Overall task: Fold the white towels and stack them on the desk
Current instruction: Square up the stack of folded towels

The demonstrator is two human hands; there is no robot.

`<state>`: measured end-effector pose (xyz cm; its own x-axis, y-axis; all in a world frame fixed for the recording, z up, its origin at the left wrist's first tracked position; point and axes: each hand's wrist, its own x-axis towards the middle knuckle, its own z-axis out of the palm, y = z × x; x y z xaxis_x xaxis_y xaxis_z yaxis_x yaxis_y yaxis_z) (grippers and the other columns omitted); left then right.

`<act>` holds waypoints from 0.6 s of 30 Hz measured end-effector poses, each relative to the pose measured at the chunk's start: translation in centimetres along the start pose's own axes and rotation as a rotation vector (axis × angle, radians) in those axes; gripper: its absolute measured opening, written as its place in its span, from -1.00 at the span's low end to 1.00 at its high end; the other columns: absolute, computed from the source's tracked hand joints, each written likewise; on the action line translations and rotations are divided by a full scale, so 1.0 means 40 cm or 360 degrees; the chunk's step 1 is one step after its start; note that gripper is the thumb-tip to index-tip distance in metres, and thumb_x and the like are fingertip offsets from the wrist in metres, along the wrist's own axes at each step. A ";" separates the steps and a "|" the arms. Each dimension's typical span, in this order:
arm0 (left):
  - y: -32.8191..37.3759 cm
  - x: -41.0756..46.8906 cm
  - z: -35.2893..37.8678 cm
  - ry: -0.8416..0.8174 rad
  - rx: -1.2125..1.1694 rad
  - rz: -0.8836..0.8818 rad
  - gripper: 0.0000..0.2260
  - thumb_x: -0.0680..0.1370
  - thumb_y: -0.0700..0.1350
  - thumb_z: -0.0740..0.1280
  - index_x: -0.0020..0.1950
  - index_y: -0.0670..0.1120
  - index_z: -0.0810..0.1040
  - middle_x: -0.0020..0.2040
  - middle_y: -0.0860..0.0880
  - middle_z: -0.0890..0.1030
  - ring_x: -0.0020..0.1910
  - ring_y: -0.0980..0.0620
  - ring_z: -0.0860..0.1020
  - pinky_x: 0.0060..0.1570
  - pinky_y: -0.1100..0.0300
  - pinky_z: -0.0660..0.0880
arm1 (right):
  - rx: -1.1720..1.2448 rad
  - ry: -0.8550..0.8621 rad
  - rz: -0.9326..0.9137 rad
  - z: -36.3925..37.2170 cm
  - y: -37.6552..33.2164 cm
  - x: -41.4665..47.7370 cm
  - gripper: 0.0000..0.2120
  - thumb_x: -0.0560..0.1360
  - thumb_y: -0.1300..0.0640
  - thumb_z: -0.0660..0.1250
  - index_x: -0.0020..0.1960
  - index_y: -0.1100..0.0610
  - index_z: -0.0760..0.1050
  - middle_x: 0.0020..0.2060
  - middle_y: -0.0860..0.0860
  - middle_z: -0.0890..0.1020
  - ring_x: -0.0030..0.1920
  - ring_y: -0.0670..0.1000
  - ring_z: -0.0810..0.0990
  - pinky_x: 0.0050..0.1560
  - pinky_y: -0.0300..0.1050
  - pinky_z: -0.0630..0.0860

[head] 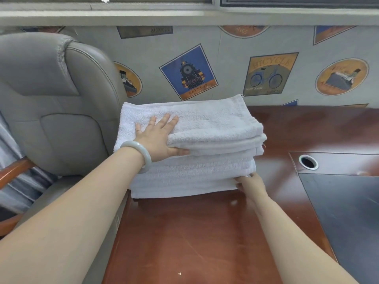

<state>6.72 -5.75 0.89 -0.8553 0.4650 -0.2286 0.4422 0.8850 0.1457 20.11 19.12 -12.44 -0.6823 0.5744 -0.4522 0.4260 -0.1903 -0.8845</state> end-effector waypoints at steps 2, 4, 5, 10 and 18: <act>-0.007 0.006 0.002 0.0009 -0.0035 -0.0012 0.07 0.18 0.59 0.05 0.58 0.21 -0.23 0.60 0.15 -0.22 0.59 -0.08 -0.20 0.45 -0.39 -0.18 | 0.0012 -0.0116 0.0072 -0.008 -0.016 0.004 -0.85 0.51 0.29 0.35 0.04 0.12 0.52 -0.12 0.02 0.57 -0.14 0.01 0.53 -0.15 -0.17 0.53; -0.007 0.013 -0.005 -0.0001 -0.0045 -0.0018 0.07 0.18 0.59 0.06 0.58 0.21 -0.23 0.60 0.15 -0.22 0.59 -0.08 -0.20 0.45 -0.39 -0.18 | 0.0097 -0.0144 0.0138 -0.005 -0.031 0.015 -0.87 0.52 0.32 0.34 -0.08 0.10 0.52 -0.17 0.03 0.55 -0.19 0.01 0.49 -0.21 -0.18 0.47; -0.007 0.015 -0.006 -0.0006 -0.0046 -0.0021 0.06 0.19 0.58 0.07 0.58 0.22 -0.22 0.60 0.15 -0.22 0.59 -0.08 -0.20 0.45 -0.39 -0.18 | 0.0153 -0.0104 0.0161 -0.002 -0.040 0.022 -0.85 0.50 0.35 0.32 -0.15 0.13 0.50 -0.21 0.05 0.52 -0.24 0.01 0.44 -0.23 -0.19 0.43; -0.018 0.028 0.003 0.0027 -0.0122 -0.0102 0.06 0.19 0.58 0.10 0.57 0.24 -0.24 0.60 0.15 -0.23 0.59 -0.09 -0.21 0.45 -0.38 -0.17 | 0.0363 0.0253 0.0348 0.006 -0.038 0.072 -0.88 0.47 0.28 0.42 -0.12 0.21 0.47 -0.29 0.08 0.43 -0.37 0.00 0.34 -0.35 -0.17 0.32; 0.006 0.048 0.010 -0.0058 0.0049 -0.0108 0.06 0.24 0.58 0.14 0.55 0.23 -0.31 0.59 0.14 -0.30 0.58 -0.11 -0.26 0.43 -0.41 -0.19 | 0.0588 0.0247 0.0503 -0.029 -0.021 0.055 -0.84 0.55 0.20 0.37 -0.13 0.27 0.48 -0.25 0.14 0.53 -0.28 0.06 0.53 -0.41 -0.18 0.59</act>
<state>5.29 -4.63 0.10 -0.8734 0.4042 -0.2718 0.3924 0.9145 0.0990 18.95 21.49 -12.56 -0.4459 0.5493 -0.7067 0.3399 -0.6264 -0.7015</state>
